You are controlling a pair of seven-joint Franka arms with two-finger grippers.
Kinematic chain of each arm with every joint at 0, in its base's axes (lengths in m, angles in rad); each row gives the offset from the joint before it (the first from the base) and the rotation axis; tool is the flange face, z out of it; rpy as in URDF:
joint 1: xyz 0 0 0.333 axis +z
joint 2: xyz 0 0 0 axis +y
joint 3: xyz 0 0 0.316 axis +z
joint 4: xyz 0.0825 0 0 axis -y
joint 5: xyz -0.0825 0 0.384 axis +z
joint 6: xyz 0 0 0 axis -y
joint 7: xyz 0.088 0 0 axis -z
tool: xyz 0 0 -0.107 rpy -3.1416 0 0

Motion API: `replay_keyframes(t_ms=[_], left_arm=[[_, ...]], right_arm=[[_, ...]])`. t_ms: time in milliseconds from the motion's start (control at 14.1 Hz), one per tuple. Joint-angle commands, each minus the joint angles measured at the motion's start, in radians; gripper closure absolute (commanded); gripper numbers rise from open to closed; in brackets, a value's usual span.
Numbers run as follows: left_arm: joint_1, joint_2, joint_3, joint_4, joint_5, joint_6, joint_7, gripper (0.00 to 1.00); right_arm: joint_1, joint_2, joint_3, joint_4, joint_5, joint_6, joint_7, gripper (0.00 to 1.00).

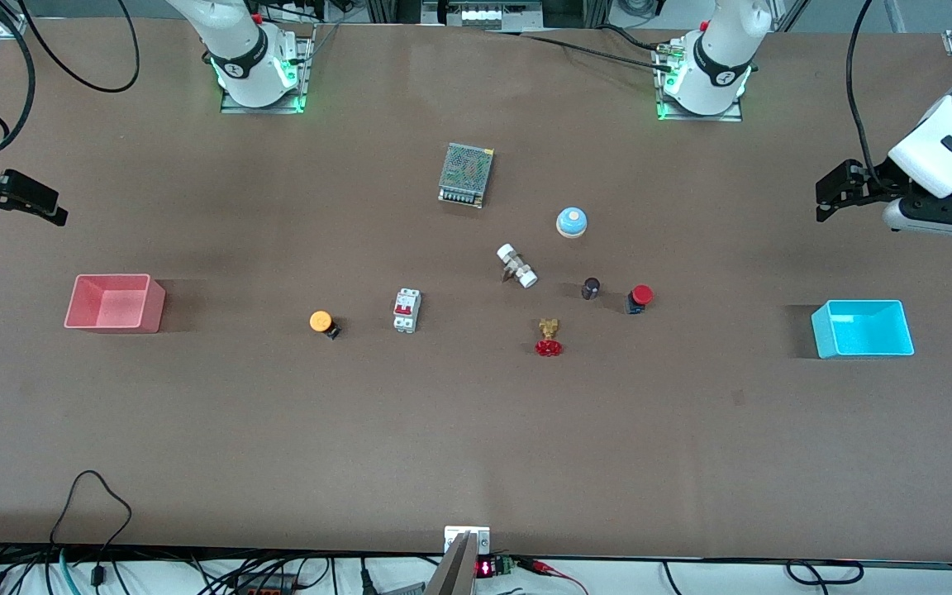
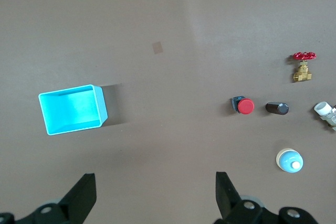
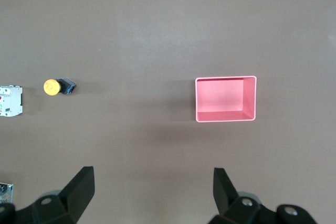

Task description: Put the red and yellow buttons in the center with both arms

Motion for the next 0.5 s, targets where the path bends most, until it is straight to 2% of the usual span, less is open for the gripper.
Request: replay_keyframes(t_ms=[0, 142, 426], left_arm=[[-0.012, 0.005, 0.009, 0.017, -0.013, -0.006, -0.001, 0.0], [-0.012, 0.005, 0.008, 0.019, -0.012, -0.006, -0.001, 0.0], [-0.013, 0.01, 0.008, 0.02, -0.012, -0.006, -0.001, 0.0]], right_arm=[[-0.009, -0.095, 0.001, -0.133, -0.015, 0.058, 0.007, 0.0], [-0.006, -0.105, 0.002, -0.122, -0.016, -0.01, 0.047, 0.0], [-0.009, -0.103, -0.001, -0.104, -0.018, -0.041, 0.045, 0.0]])
